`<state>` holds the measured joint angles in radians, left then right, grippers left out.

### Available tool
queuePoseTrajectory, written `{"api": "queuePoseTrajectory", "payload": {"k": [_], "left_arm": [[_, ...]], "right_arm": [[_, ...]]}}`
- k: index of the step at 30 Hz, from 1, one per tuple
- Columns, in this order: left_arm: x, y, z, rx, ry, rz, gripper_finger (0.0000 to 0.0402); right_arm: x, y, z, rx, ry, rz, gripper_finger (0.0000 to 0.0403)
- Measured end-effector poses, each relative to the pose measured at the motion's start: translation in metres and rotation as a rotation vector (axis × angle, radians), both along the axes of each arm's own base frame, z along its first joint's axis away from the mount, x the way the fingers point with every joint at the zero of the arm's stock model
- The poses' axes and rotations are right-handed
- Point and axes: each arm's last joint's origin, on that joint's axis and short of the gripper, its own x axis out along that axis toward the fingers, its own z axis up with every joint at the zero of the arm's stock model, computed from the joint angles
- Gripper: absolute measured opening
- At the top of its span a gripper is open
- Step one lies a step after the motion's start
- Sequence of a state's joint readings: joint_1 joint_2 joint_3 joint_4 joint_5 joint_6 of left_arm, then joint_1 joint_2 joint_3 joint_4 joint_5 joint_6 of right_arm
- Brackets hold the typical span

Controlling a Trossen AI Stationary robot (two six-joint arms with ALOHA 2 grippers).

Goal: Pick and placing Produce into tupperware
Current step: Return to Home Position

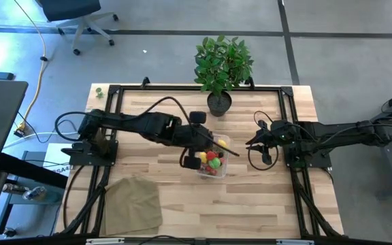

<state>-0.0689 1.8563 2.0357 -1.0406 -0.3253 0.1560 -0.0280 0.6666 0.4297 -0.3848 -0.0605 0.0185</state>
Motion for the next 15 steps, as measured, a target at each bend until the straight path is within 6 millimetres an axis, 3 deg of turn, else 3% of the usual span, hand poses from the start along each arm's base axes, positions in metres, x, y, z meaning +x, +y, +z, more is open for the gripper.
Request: {"api": "queuePoseTrajectory", "payload": {"k": [6,15], "left_arm": [[0.004,0.026,-0.021,-0.065,0.048,0.001,0.0005],[0.000,0.049,-0.025,-0.218,0.085,-0.054,0.0005]], "right_arm": [[0.000,0.000,0.000,0.000,0.000,0.000,0.0073],[0.000,0.000,0.000,0.000,0.000,0.000,0.0073]]}}
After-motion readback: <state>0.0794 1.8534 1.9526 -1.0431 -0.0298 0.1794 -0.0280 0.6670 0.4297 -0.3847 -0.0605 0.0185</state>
